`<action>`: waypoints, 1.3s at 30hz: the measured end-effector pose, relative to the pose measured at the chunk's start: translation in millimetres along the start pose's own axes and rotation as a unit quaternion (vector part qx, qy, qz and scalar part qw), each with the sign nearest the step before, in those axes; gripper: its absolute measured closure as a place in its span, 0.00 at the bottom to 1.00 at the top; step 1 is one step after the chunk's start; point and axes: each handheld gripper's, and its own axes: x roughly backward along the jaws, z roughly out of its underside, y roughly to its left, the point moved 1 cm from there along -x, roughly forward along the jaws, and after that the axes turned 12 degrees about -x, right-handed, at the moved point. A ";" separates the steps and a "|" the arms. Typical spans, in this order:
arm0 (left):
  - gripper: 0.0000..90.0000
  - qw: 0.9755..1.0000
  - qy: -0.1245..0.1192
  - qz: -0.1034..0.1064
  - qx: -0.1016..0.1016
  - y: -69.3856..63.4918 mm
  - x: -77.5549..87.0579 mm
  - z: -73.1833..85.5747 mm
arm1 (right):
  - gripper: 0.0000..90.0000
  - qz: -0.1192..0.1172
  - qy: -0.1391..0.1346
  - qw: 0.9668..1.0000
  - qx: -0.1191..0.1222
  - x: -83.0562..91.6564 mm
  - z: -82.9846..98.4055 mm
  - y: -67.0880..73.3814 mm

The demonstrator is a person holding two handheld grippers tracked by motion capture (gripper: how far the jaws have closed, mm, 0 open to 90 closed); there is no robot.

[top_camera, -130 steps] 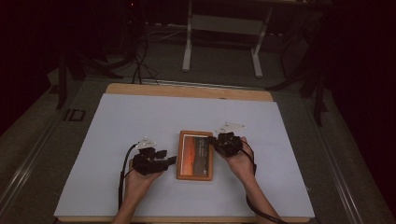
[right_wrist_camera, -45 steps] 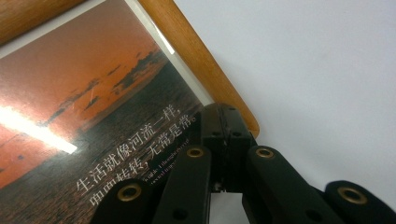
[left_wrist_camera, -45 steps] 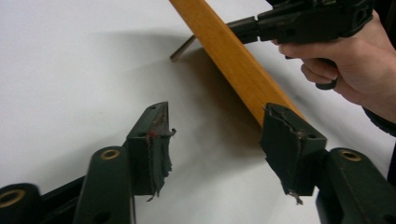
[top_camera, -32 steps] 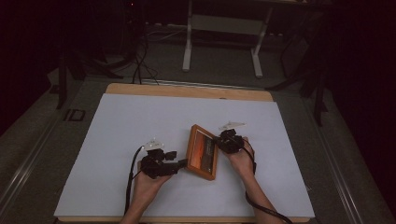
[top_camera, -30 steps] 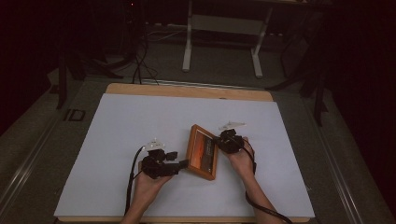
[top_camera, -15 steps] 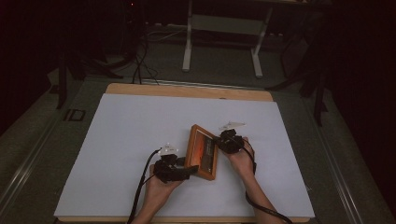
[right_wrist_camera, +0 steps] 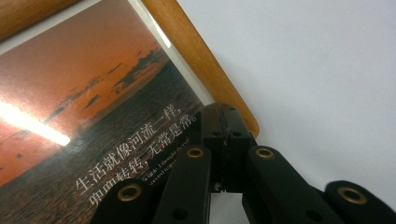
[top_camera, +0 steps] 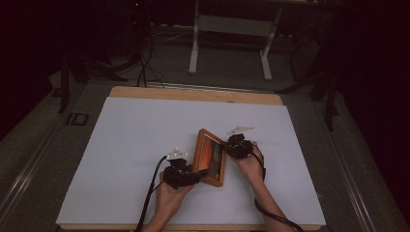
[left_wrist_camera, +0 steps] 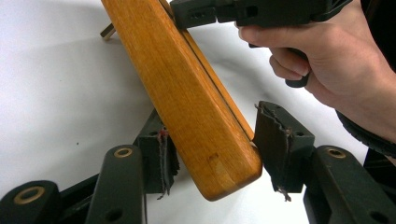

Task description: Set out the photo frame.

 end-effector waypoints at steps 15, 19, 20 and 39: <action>0.67 1.000 -0.012 -0.013 -0.010 -15.4 -4.4 -7.1 | 1.00 0.009 -0.006 1.000 0.011 25.2 10.6 -13.8; 0.70 1.000 -0.020 -0.018 -0.015 -22.7 -7.2 -9.3 | 1.00 0.013 -0.009 1.000 0.014 36.5 17.0 -18.8; 0.71 0.999 -0.022 -0.019 -0.015 -24.8 -8.0 -9.8 | 1.00 0.013 -0.012 1.000 0.014 39.7 18.5 -20.3; 0.77 0.991 -0.030 -0.048 -0.121 -61.2 -20.8 -17.4 | 0.99 0.033 -0.077 0.996 0.041 119.1 20.1 -23.5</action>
